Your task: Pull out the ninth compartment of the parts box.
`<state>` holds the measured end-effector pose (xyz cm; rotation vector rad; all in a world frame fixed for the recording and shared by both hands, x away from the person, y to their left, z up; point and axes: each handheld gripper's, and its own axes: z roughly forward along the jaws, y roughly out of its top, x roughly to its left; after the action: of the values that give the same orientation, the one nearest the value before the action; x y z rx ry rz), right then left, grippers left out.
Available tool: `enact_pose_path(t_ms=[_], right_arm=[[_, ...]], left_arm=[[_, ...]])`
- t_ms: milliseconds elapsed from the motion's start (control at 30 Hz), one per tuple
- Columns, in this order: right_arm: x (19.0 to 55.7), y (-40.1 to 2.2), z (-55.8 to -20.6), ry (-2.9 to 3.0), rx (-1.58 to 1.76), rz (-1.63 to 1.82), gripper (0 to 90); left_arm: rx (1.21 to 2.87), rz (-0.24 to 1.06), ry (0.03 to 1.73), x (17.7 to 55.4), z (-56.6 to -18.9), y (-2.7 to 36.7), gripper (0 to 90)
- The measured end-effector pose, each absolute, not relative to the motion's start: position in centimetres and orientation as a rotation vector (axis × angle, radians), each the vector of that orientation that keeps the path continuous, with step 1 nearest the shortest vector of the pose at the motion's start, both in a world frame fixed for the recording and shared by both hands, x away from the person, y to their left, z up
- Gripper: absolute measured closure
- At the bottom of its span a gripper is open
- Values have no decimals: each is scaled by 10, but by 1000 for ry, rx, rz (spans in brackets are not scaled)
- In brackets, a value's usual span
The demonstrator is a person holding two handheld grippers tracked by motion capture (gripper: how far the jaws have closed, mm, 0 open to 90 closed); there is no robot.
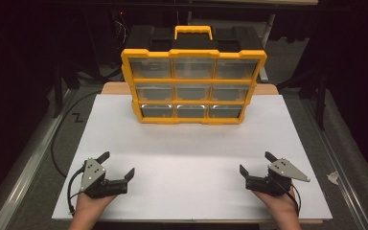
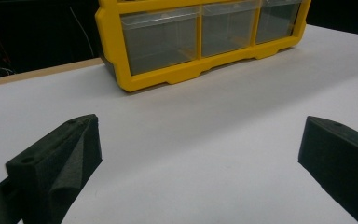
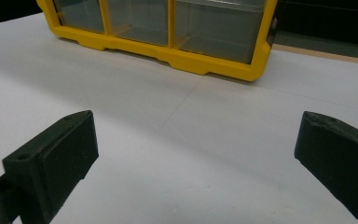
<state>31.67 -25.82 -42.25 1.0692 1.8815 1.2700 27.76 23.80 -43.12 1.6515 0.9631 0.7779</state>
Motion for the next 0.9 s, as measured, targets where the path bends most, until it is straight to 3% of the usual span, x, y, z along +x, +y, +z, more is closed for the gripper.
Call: enact_pose_path(t_ms=[900], right_arm=[[321,-253,-425,1892,1060,1215,10]], left_arm=[[1636,748,977,281,-434,239,2]])
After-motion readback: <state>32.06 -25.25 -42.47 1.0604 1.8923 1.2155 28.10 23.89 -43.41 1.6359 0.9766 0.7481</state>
